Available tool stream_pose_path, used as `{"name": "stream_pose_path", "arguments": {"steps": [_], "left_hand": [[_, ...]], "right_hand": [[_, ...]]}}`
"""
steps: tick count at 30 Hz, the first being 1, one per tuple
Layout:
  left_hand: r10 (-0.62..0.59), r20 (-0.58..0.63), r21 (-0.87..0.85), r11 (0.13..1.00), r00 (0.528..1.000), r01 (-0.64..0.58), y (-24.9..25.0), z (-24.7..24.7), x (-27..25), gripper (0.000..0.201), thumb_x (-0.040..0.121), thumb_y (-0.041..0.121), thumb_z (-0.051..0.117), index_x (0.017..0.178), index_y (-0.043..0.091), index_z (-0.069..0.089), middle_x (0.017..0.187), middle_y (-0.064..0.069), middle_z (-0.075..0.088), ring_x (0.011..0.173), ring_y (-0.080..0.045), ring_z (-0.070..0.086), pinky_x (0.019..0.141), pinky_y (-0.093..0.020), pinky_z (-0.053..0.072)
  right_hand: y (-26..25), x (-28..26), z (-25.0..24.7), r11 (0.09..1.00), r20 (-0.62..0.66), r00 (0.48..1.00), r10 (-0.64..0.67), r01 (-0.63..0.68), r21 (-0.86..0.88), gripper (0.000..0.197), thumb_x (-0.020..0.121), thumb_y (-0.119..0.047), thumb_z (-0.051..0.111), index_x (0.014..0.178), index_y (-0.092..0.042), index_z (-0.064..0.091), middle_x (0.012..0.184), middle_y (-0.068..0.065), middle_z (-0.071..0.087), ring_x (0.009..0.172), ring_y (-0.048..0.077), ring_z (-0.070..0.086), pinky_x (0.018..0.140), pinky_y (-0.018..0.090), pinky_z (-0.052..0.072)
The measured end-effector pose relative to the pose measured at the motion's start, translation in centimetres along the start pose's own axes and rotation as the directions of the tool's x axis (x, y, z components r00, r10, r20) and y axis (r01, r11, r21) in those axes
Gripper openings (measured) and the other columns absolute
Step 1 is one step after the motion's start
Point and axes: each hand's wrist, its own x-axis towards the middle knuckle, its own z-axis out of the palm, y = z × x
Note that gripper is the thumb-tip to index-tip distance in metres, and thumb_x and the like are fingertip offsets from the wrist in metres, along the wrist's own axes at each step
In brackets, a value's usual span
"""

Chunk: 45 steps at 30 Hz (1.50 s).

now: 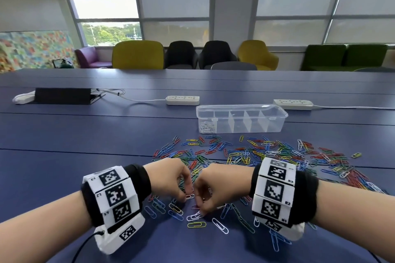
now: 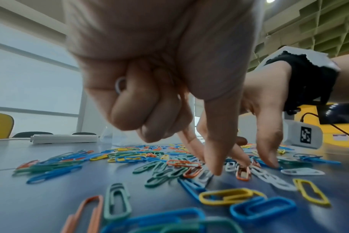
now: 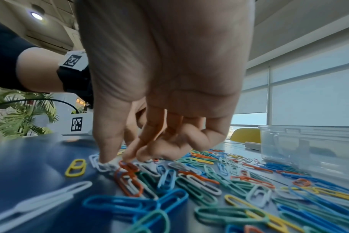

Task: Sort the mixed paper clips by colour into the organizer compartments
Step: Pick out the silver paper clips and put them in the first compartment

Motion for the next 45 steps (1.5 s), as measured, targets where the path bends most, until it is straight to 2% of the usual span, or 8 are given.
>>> {"name": "stream_pose_path", "arguments": {"steps": [6, 18, 29, 33, 37, 39, 42, 45], "left_hand": [[0.065, -0.053, 0.107, 0.993, 0.996, -0.059, 0.1, 0.4, 0.3, 0.018, 0.074, 0.032, 0.072, 0.088, 0.021, 0.072, 0.054, 0.01, 0.045, 0.052, -0.004, 0.043, 0.06, -0.019, 0.035], [0.055, -0.014, 0.14, 0.989, 0.998, -0.052, -0.3, -0.1, 0.1, 0.02, 0.075, 0.036, 0.073, 0.084, 0.019, 0.069, 0.055, 0.009, 0.048, 0.053, -0.003, 0.045, 0.053, -0.015, 0.035], [0.027, 0.005, 0.283, 0.959, 1.0, -0.027, 0.3, 0.1, -0.1, 0.018, 0.08, 0.033, 0.063, 0.089, 0.019, 0.071, 0.054, 0.01, 0.045, 0.055, -0.009, 0.046, 0.063, -0.021, 0.042], [0.027, 0.073, 0.155, 0.987, 0.997, -0.038, -0.2, -0.5, 0.1, 0.014, 0.083, 0.026, 0.06, 0.085, 0.014, 0.068, 0.068, 0.004, 0.054, 0.061, -0.011, 0.046, 0.06, -0.019, 0.039], [-0.039, 0.079, -0.081, 0.996, 0.996, 0.046, -1.1, -1.4, 0.7, 0.022, 0.089, 0.022, 0.048, 0.07, 0.012, 0.046, 0.066, -0.005, 0.038, 0.057, -0.016, 0.031, 0.053, -0.025, 0.029], [-0.071, 0.157, -0.43, 0.893, 0.985, 0.133, -1.0, -1.8, 0.6, 0.024, 0.084, 0.024, 0.049, 0.065, 0.014, 0.04, 0.057, 0.0, 0.033, 0.045, -0.011, 0.026, 0.042, -0.019, 0.024], [0.054, 0.279, -0.89, 0.39, 0.959, 0.237, -1.4, -2.4, 1.0, 0.008, 0.069, 0.019, 0.044, 0.064, 0.018, 0.038, 0.056, 0.006, 0.027, 0.038, -0.005, 0.021, 0.035, -0.014, 0.013], [0.314, 0.206, -0.973, -0.038, 0.927, 0.229, -2.3, -2.6, 1.8, 0.005, 0.071, 0.013, 0.042, 0.066, 0.013, 0.045, 0.058, 0.002, 0.034, 0.041, -0.008, 0.028, 0.036, -0.016, 0.021]], "right_hand": [[-0.3, 0.4, 0.7, 1.0, -0.021, 1.0, -0.005, 0.004, -0.024, 0.014, 0.077, -0.029, 0.073, 0.082, -0.016, 0.071, 0.078, 0.003, 0.068, 0.067, 0.012, 0.054, 0.068, 0.033, 0.049], [1.2, -0.2, 0.9, 0.991, 0.06, 0.998, -0.002, 0.01, -0.131, 0.022, 0.089, -0.025, 0.059, 0.097, -0.007, 0.067, 0.101, 0.011, 0.067, 0.092, 0.026, 0.06, 0.081, 0.036, 0.049], [2.2, -1.0, 0.2, 1.0, -0.092, 0.995, -0.027, 0.028, 0.004, 0.005, 0.09, -0.015, 0.053, 0.089, -0.011, 0.055, 0.091, 0.003, 0.058, 0.082, 0.017, 0.051, 0.078, 0.028, 0.042], [3.1, -1.9, -1.1, 0.994, -0.177, 0.984, 0.01, 0.009, 0.106, 0.026, 0.092, -0.016, 0.054, 0.075, -0.028, 0.038, 0.08, -0.01, 0.055, 0.077, 0.013, 0.054, 0.071, 0.024, 0.044], [3.9, -2.2, -1.4, 0.966, -0.145, 0.989, 0.019, 0.019, 0.259, 0.016, 0.095, -0.011, 0.05, 0.087, -0.022, 0.04, 0.077, -0.007, 0.061, 0.068, 0.011, 0.06, 0.071, 0.029, 0.049], [4.0, -2.1, -1.5, 0.946, -0.108, 0.993, 0.043, -0.006, 0.323, 0.011, 0.097, -0.01, 0.043, 0.103, -0.019, 0.041, 0.076, -0.007, 0.059, 0.066, 0.012, 0.057, 0.07, 0.03, 0.049], [4.1, -1.7, -1.9, 0.924, -0.103, 0.99, 0.096, -0.05, 0.38, 0.021, 0.099, -0.007, 0.033, 0.104, -0.019, 0.05, 0.07, -0.007, 0.048, 0.059, 0.007, 0.043, 0.061, 0.022, 0.039], [4.2, -1.6, -1.9, 0.852, -0.11, 0.984, 0.144, -0.067, 0.52, 0.031, 0.097, -0.007, 0.027, 0.078, -0.016, 0.05, 0.064, -0.003, 0.035, 0.054, 0.009, 0.028, 0.051, 0.022, 0.026]]}}
